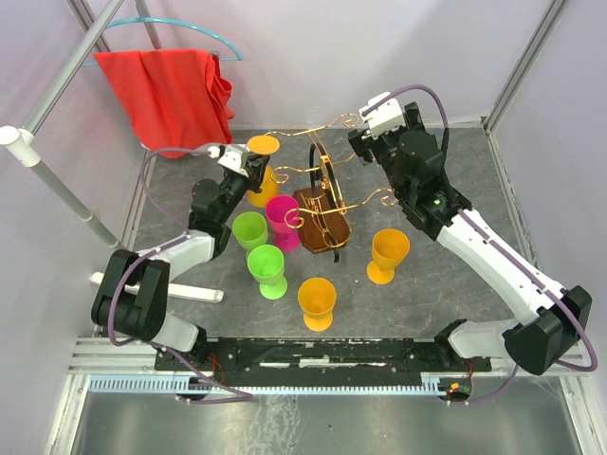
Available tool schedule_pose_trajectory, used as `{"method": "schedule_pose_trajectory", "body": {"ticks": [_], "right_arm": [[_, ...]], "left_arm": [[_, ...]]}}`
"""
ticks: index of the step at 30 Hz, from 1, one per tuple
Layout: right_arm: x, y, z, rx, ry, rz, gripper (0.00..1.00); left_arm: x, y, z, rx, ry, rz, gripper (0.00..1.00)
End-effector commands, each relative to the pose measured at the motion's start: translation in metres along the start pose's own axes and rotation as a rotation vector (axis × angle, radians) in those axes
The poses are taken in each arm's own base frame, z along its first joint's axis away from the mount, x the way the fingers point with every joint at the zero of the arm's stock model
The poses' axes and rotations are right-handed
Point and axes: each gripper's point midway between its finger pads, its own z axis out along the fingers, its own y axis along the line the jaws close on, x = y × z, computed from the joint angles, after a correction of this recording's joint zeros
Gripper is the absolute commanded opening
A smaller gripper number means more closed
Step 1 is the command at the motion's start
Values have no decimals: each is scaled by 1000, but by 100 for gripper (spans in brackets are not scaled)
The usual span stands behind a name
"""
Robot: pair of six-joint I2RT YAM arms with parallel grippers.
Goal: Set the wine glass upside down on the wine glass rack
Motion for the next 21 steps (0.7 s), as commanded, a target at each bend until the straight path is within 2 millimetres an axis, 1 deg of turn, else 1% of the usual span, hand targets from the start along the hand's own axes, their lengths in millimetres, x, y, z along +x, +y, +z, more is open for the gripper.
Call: {"method": "schedule_pose_trajectory", "body": {"ticks": [1,3,6,14,21], "right_arm": [[-21,-14,-6,29,-69,18,95],[-22,-15,-6,32,-70,11,95],[-22,-18,-6,38,-70,1,95],[-17,-16,0,31,-51,-16,95],[-18,-16,6,25,-52,-21,95]], "left_arm": [[-23,-10,12,38,-95,54,3],[-18,-13,16,46,-85,50,3],[-17,-15,23,44,-96,42,3],[-12,-12,40,35,-145,22,3],[-6,-11,53,39,-190,-6,3]]}}
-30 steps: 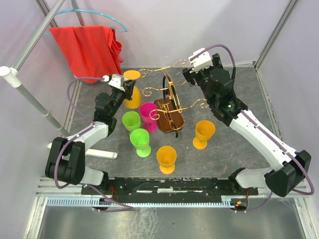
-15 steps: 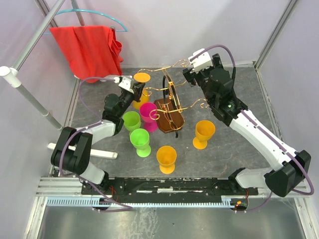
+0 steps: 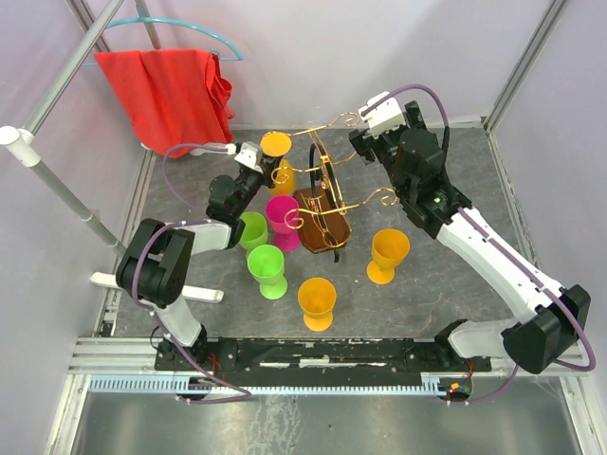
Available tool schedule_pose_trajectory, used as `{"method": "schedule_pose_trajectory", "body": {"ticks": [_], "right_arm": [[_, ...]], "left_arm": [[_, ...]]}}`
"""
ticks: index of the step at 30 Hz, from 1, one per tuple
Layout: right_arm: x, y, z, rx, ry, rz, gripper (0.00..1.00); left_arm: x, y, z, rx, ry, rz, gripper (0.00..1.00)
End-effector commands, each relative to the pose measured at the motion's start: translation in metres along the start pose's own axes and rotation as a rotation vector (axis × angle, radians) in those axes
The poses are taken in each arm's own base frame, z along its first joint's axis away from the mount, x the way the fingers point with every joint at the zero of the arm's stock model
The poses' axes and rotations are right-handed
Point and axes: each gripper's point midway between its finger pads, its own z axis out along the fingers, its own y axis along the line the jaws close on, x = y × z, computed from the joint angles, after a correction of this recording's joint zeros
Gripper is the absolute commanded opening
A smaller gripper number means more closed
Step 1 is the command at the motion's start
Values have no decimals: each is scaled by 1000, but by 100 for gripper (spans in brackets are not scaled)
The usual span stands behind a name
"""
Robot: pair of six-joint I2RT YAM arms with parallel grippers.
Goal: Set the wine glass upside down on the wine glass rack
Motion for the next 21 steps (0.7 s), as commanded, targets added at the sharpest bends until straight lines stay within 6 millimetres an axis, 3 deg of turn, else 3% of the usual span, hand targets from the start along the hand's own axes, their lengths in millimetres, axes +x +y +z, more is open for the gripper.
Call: {"method": "schedule_pose_trajectory", "body": {"ticks": [1,9,21], "right_arm": [[-22,-11,3,18,-60,15,95],[-19,-10,8,11,-47,18,95],[-13,-9,11,10,-32,23,95]], "left_arm": [[-35,3,18,-3,-153,2,3],[-30,16,32,-54,-200,-1,3],[-28,45,34,-205,-214,36,3]]}}
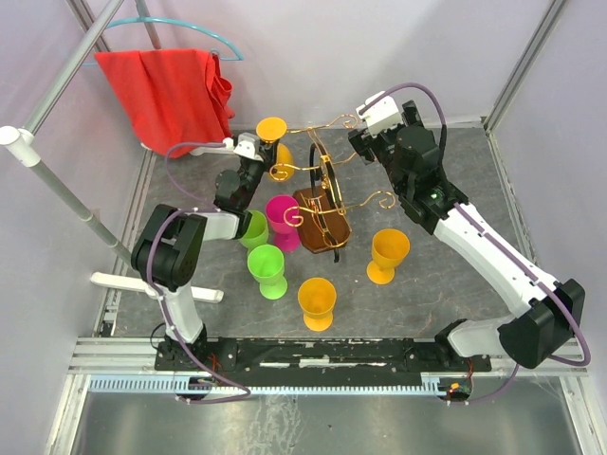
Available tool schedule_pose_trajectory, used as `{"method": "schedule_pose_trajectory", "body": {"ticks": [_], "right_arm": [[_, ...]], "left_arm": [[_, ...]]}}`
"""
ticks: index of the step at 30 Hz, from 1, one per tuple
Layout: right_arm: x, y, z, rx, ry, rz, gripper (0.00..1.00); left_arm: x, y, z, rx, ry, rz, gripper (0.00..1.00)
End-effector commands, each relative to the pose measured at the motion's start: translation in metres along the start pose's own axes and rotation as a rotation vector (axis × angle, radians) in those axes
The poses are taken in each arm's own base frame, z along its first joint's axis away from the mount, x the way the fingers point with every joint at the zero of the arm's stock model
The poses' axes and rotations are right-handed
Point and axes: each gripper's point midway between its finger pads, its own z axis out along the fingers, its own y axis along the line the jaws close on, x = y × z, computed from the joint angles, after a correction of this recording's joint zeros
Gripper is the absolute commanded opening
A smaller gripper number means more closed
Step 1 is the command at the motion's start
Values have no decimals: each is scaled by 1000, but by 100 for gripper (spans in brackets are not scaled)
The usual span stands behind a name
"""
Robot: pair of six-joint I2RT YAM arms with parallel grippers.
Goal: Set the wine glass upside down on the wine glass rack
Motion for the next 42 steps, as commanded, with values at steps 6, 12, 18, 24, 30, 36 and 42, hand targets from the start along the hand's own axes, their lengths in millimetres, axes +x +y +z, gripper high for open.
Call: {"method": "schedule_pose_trajectory", "body": {"ticks": [6,12,18,24,30,36,42], "right_arm": [[-26,-14,-1,26,-61,34,95],[-24,-10,1,13,-61,47,95],[-23,-7,2,2,-60,51,95],[-22,-5,2,-3,-60,58,95],[-22,-5,2,-3,-62,66,96],[-21,-7,0,3,-61,69,97],[-23,-8,1,6,-50,78,97]], "left_arm": [[-27,33,-5,-137,-110,63,3],[-30,35,-21,-148,-97,90,3],[-34,22,-27,-83,-94,89,3],[-42,1,-23,19,-101,87,4],[-49,-16,-12,83,-110,88,8],[-55,-20,-10,82,-119,79,23],[-58,-14,-19,49,-82,99,34]]}}
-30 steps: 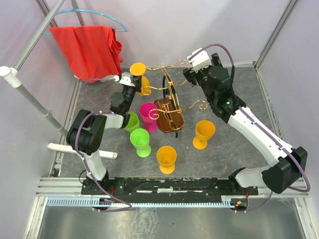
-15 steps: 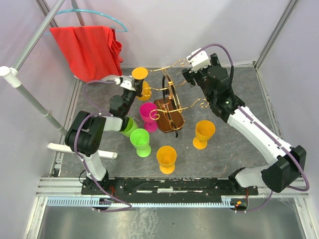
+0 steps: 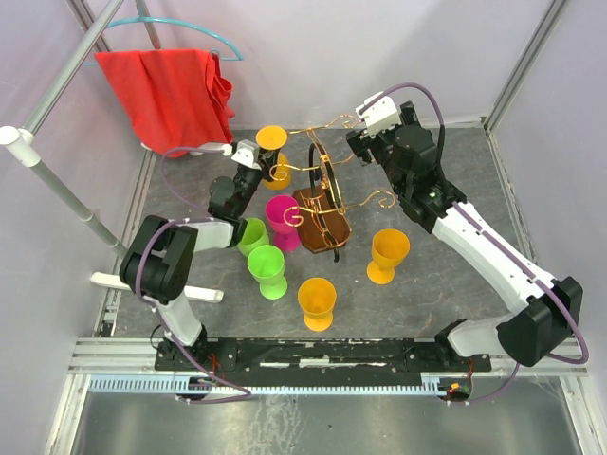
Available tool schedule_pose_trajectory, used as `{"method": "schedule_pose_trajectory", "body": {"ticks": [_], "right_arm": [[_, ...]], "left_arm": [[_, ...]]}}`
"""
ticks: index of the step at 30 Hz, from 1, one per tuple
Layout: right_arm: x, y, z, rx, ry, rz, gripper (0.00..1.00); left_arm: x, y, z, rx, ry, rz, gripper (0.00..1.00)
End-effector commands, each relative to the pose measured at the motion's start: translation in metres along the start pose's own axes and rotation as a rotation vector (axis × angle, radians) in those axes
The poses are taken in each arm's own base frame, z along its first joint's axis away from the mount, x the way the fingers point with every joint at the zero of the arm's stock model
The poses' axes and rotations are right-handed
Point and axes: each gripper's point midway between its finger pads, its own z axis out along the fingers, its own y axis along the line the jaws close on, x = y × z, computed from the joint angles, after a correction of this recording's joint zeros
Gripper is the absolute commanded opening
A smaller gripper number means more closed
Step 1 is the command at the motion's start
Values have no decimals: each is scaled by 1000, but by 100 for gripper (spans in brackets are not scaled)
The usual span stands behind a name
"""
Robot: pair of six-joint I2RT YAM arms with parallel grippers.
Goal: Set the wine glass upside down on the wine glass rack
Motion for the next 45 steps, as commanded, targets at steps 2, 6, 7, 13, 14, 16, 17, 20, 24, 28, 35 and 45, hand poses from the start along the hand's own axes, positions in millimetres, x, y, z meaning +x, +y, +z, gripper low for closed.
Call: {"method": "schedule_pose_trajectory", "body": {"ticks": [2,6,7,13,14,16,17,20,24,28,35,45], "right_arm": [[-28,-15,-1,33,-49,58,98],[-30,-15,2,34,-37,78,99],[-32,-17,2,38,-33,84,99],[-32,-26,4,65,14,113,100],[-31,-28,4,70,24,119,100],[-30,-32,3,82,40,140,100],[-30,-34,3,87,47,150,100],[-26,-43,2,112,72,185,100],[-17,-57,0,157,132,218,100],[0,-63,-2,176,200,246,100],[49,-76,-25,264,399,301,100],[113,-73,-74,277,609,386,99]], "left_arm": [[-43,4,-3,-26,-60,74,39],[-41,10,-13,-61,-26,91,51],[-40,12,-15,-74,-18,95,53],[-30,22,-27,-123,66,115,63],[-28,22,-30,-127,79,117,64],[-24,23,-35,-131,99,120,65],[-23,23,-38,-133,105,120,66],[-22,23,-47,-139,121,124,68],[-22,26,-60,-149,159,141,69],[-31,34,-71,-180,169,146,70],[-68,58,-69,-286,207,139,74],[-137,68,-43,-340,187,105,81]]}}
